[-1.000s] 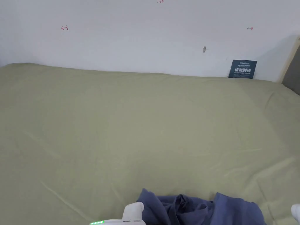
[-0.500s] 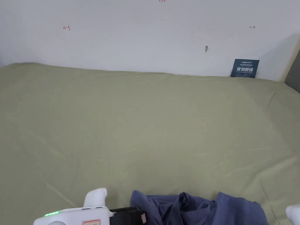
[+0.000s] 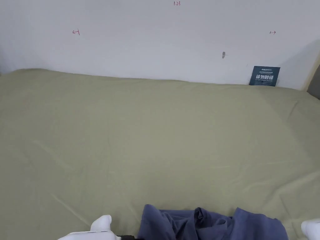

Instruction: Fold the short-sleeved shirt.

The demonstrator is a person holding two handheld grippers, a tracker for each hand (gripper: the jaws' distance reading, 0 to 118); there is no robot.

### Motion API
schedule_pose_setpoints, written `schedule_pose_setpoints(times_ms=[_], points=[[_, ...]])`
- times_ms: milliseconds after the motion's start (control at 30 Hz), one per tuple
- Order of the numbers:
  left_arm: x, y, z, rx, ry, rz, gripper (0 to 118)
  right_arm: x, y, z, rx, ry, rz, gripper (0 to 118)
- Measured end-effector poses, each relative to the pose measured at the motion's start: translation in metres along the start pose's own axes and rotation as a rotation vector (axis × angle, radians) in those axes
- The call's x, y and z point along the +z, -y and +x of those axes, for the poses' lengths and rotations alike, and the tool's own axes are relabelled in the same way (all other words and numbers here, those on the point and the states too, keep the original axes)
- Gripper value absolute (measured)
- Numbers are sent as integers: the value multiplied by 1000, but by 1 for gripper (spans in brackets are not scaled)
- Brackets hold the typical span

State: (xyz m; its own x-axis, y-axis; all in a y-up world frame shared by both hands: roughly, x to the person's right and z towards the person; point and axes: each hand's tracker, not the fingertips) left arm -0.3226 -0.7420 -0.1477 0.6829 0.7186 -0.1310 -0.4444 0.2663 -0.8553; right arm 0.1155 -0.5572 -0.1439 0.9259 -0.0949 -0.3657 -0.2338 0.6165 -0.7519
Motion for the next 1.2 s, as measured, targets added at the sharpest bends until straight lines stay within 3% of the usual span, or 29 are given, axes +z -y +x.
schedule_pose_setpoints(times_ms=[233,400,600,800,967,1200], points=[[11,0,-4,121,135,63,5,0,0,3,-6,6,-4,0],[38,-17,-1,136,171,149,5,4,-3,9,-17,21,11,0],[87,-37,1,122,136,307,5,7,-5,11,-18,27,17,0],[144,-55,38,-35,-85,386,5,4,-6,10,-12,24,14,0],[112,-50,87,-137,-50,329,5,2,-6,9,-16,18,13,0],[-7,-33,141,-265,33,79,6,9,-2,10,-27,18,28,0]])
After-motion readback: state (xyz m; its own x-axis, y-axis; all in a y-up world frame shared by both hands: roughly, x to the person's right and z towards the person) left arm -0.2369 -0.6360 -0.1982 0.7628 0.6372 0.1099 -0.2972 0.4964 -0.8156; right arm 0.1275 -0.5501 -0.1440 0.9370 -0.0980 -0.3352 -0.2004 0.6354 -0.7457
